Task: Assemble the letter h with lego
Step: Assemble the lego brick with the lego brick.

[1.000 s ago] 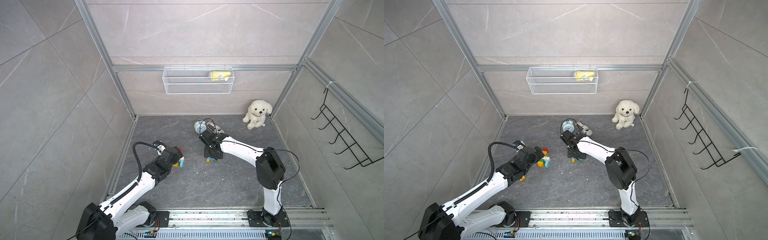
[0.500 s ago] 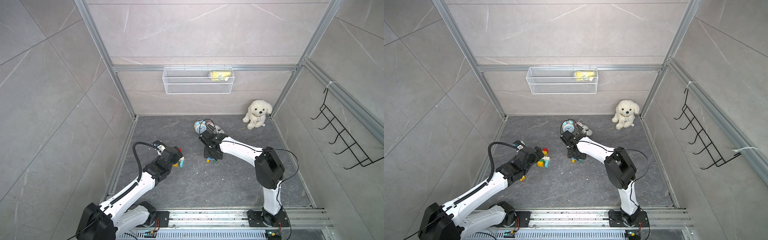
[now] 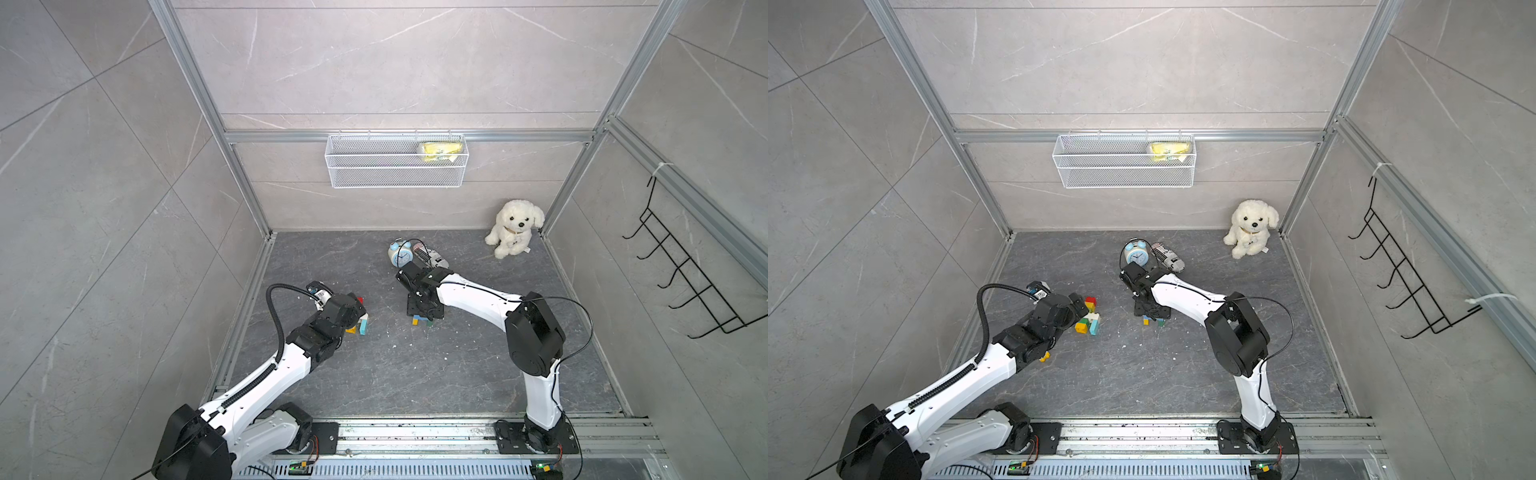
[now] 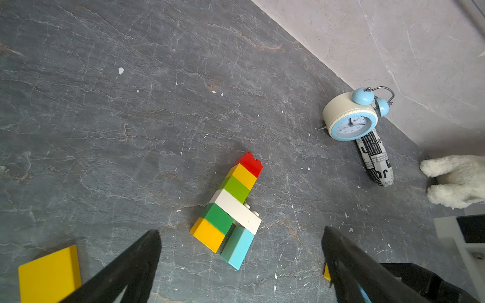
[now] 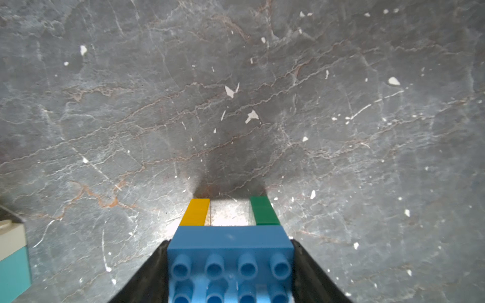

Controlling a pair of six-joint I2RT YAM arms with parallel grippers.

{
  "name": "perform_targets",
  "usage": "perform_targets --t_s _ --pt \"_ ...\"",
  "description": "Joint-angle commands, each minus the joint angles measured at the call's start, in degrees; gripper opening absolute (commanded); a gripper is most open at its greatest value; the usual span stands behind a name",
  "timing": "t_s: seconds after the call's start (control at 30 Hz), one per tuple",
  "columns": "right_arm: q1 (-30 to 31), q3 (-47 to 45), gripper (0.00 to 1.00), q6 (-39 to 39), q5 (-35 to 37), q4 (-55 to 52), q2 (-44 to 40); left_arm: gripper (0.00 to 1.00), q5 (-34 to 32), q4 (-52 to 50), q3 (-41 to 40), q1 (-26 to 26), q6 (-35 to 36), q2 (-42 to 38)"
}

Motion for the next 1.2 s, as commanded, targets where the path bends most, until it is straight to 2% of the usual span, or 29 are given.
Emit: perform_targets --t_s 0.0,0.43,0.57,0.67,0.87,1.07,1.1,1.17 --pt "-0.17 0.70 0.34 -0.34 -0.29 -0.85 1.97 0.99 -0.16 0.87 0.37 0.40 -0.65 0.07" --pt "-0.09 0.29 0.34 -2.27 -0.10 -2.06 3.83 1.00 -0.05 0.91 0.38 0.40 -0.65 0.33" --pt "-0.09 -1.39 0.38 -2.56 -1.74 -0.81 3.68 0.99 -0.03 0.96 0.37 0.40 -0.61 0.42" --pt "-0.09 -1.74 0.47 -2.91 -2.44 0.03 3.32 1.00 0.02 1.03 0.37 0.40 -0.62 0.51" --pt "-0.18 -3.14 0.75 -3.31 -2.99 3.44 0.98 0.99 0.02 1.04 0.40 0.47 -0.65 0.51" --pt "-0.14 -0.75 0.90 -3.33 -2.73 2.75 0.76 0.99 0.02 0.97 0.38 0.43 -0.55 0.51" --pt "-0.18 -0.54 0.99 -3.30 -2.88 2.89 0.69 0.99 0.04 0.97 0.38 0.43 -0.52 0.51" --pt "-0.18 -0.04 0.99 -3.40 -3.36 3.08 0.45 0.99 0.04 1.04 0.38 0.42 -0.55 0.51"
